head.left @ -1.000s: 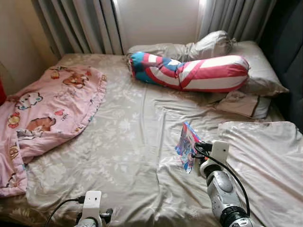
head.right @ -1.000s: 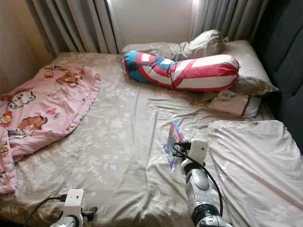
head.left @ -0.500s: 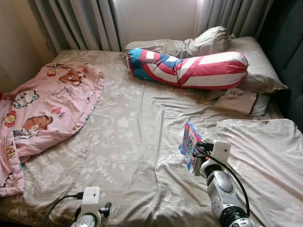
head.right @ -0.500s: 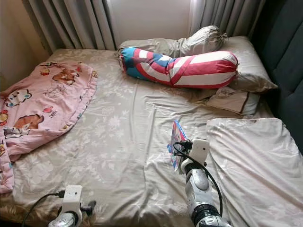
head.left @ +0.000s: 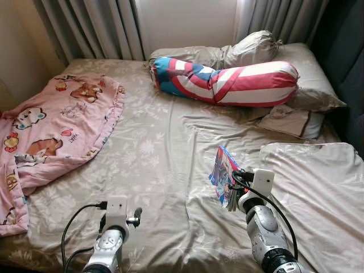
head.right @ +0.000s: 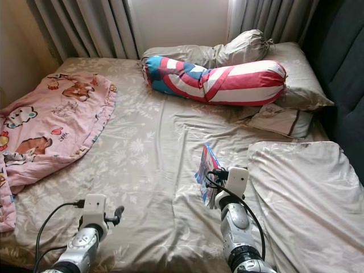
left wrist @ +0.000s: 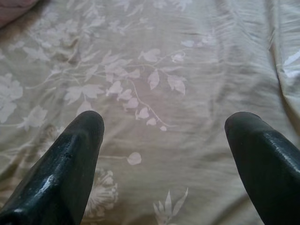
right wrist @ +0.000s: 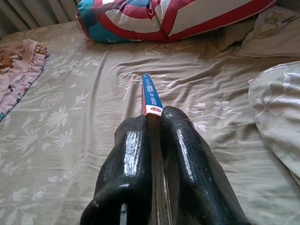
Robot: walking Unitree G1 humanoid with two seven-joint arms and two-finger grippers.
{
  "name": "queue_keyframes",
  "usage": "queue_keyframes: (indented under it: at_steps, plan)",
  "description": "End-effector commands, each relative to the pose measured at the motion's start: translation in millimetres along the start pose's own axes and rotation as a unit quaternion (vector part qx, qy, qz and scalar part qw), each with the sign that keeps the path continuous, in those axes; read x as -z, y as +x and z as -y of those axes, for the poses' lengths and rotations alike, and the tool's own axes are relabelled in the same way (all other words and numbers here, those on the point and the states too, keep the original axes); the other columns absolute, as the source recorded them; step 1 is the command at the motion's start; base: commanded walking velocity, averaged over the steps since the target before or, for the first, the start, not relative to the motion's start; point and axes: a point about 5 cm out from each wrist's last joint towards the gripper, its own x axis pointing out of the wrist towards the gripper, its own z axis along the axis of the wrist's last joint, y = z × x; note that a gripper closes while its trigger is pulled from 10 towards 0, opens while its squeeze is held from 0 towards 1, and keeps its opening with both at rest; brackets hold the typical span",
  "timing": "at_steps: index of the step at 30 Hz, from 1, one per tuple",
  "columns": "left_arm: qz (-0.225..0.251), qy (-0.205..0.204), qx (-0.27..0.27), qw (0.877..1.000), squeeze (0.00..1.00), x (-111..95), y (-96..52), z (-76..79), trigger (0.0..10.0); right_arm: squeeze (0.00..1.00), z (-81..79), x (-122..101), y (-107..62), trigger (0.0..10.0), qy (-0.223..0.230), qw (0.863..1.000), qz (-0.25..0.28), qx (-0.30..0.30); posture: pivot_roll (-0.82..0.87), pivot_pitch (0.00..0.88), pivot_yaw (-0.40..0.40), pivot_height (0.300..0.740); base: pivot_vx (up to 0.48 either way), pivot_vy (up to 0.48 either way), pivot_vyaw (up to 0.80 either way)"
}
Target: Clean up the room
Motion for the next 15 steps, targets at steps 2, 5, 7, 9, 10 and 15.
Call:
queue_keyframes:
  at_steps: [2,5,7,9,10,15]
  plan:
    - [-0.022,-0.005,-0.003,1.0,0.0,9.0,-2.5,-4.0,10.0,0.0,-3.5,-8.9,5.2,10.0,-0.012,1.0,0.011,-0.004,-0.1,0.039,0.025,0.74,0.0,0.0,0.0]
    - [-0.021,-0.002,-0.003,1.0,0.0,8.8,-2.5,-4.2,10.0,0.0,-4.7,-8.8,5.6,10.0,-0.017,1.0,0.009,-0.006,-0.1,0.035,0.024,0.725,0.0,0.0,0.0]
    - [-0.02,0.0,0.001,1.0,0.0,8.8,-2.6,-2.9,10.0,0.0,-5.4,-8.5,5.6,10.0,-0.017,1.0,0.009,-0.007,-0.1,0.033,0.024,0.705,0.0,0.0,0.0]
    - [-0.018,0.003,0.004,1.0,0.0,8.1,-2.4,-1.7,10.0,0.0,-5.4,-8.3,5.5,10.0,-0.017,1.0,0.009,-0.008,-0.1,0.03,0.023,0.69,0.0,0.0,0.0]
    - [-0.016,0.007,0.007,1.0,0.0,7.3,-2.1,-0.6,10.0,0.0,-5.4,-8.2,5.4,10.0,-0.017,1.0,0.009,-0.008,-0.1,0.03,0.023,0.685,0.0,0.0,0.0]
    - [-0.002,0.009,0.014,1.0,0.0,1.3,-0.4,2.7,10.0,0.0,-4.1,-9.3,3.4,10.0,-0.003,1.0,0.026,-0.002,-0.1,0.022,0.022,0.67,0.0,0.0,0.0]
